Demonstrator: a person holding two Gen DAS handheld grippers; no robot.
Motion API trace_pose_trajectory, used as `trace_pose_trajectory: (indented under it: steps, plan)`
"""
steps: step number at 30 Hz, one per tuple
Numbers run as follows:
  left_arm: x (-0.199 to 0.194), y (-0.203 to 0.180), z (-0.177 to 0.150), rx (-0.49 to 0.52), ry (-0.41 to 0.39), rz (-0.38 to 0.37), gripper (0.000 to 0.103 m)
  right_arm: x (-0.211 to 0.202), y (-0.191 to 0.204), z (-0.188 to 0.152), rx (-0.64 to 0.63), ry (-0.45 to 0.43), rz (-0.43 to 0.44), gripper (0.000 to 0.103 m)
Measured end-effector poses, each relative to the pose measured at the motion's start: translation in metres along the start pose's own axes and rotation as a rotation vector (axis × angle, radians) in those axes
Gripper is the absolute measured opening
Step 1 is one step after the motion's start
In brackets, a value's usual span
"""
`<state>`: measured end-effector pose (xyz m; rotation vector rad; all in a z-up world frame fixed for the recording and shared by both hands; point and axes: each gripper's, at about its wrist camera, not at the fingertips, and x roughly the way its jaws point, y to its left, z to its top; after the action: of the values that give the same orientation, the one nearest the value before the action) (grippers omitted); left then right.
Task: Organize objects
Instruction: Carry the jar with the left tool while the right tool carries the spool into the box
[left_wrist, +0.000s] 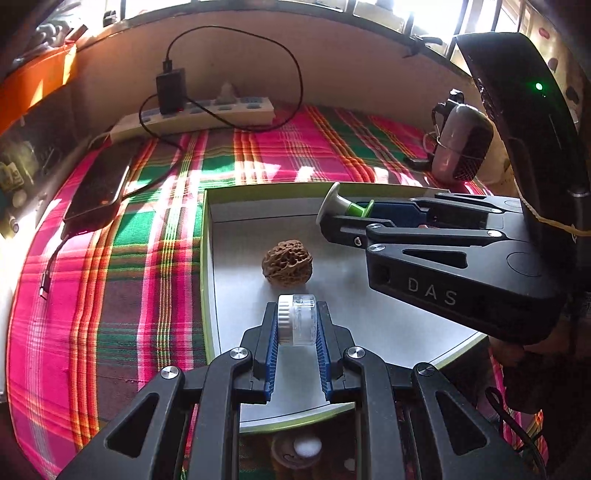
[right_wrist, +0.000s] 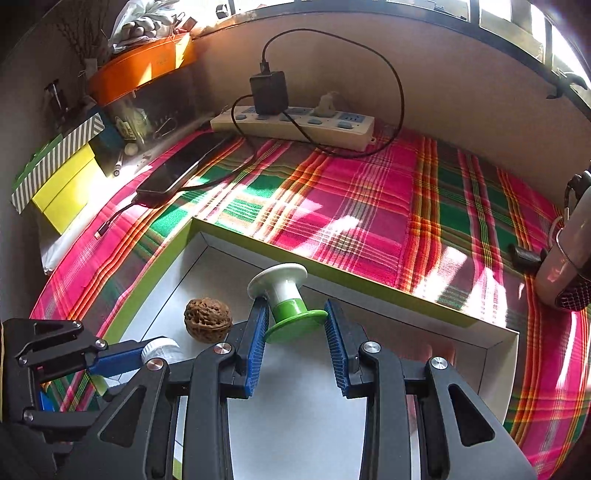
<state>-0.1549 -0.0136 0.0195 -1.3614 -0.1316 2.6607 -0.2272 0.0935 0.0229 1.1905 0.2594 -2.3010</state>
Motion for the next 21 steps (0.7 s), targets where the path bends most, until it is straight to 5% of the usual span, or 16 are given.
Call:
trace_pose_trajectory:
  steps: [21]
  plan:
    - [0.002,-0.006,0.001,0.018,-0.003,0.027,0.017,0.013,0.006,0.001,-0.016,0.047,0.003,0.033]
